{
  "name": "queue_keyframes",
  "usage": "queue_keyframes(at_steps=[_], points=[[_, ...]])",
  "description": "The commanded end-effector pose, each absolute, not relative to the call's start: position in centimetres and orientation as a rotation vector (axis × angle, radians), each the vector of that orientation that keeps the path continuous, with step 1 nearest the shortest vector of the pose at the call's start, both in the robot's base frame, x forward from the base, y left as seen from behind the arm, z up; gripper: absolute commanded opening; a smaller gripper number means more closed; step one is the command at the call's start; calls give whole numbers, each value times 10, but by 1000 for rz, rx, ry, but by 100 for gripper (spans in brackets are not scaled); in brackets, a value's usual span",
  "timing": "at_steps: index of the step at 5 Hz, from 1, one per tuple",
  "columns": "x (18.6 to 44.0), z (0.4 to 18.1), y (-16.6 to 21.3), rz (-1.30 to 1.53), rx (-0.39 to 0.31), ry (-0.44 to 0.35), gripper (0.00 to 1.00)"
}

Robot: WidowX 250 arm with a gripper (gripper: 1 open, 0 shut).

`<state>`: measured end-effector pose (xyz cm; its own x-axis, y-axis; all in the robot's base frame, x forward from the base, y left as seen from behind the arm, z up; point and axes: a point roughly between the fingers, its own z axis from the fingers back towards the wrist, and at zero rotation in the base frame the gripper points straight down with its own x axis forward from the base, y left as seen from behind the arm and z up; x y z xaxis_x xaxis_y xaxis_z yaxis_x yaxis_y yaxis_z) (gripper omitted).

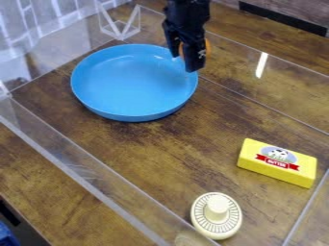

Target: Remove the orange ball from inside the blue tray and put it on the table

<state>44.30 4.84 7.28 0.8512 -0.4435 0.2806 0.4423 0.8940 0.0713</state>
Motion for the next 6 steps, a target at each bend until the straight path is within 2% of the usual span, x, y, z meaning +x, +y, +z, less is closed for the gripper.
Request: queue_keyframes(at_steps=[1,3,6], points=[[451,107,48,-478,28,-385,0],[447,110,47,-484,20,-395,0],[412,117,16,-566,4,-365,0]])
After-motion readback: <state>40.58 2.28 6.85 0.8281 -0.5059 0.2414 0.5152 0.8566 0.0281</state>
